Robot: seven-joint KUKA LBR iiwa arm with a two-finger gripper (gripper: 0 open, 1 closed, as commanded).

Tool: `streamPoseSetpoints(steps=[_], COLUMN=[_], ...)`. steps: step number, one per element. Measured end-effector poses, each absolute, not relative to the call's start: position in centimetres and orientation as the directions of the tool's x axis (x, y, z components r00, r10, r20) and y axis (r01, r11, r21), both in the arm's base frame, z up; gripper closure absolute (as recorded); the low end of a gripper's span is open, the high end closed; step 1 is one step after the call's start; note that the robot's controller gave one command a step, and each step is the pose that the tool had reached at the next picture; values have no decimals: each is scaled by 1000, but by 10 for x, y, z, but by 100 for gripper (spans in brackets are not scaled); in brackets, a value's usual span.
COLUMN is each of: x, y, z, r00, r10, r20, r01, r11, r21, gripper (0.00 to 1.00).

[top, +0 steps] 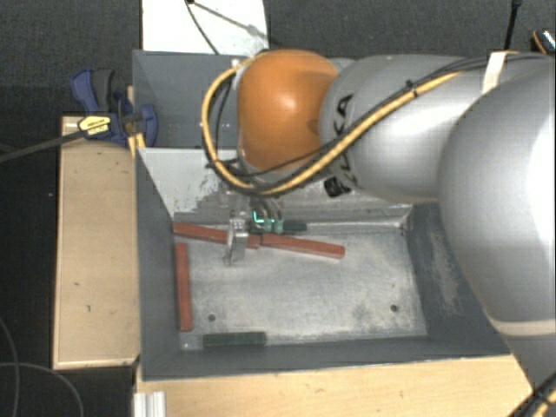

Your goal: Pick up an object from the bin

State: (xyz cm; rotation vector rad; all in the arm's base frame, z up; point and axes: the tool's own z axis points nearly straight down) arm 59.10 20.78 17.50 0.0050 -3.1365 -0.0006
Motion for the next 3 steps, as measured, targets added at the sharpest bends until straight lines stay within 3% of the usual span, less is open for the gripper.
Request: streamPoseSetpoints(steps=[1,2,3], x=[580,589,591], y=[159,84,20], z=[66,71,71], r00=[-1000,-982,-999], r10=[-23,189,-35], r20=[5,-1,0], r01=[-23,189,-35], r11=[1000,982,999], r21=[-2,-2,-2], gripper=[0,0,0])
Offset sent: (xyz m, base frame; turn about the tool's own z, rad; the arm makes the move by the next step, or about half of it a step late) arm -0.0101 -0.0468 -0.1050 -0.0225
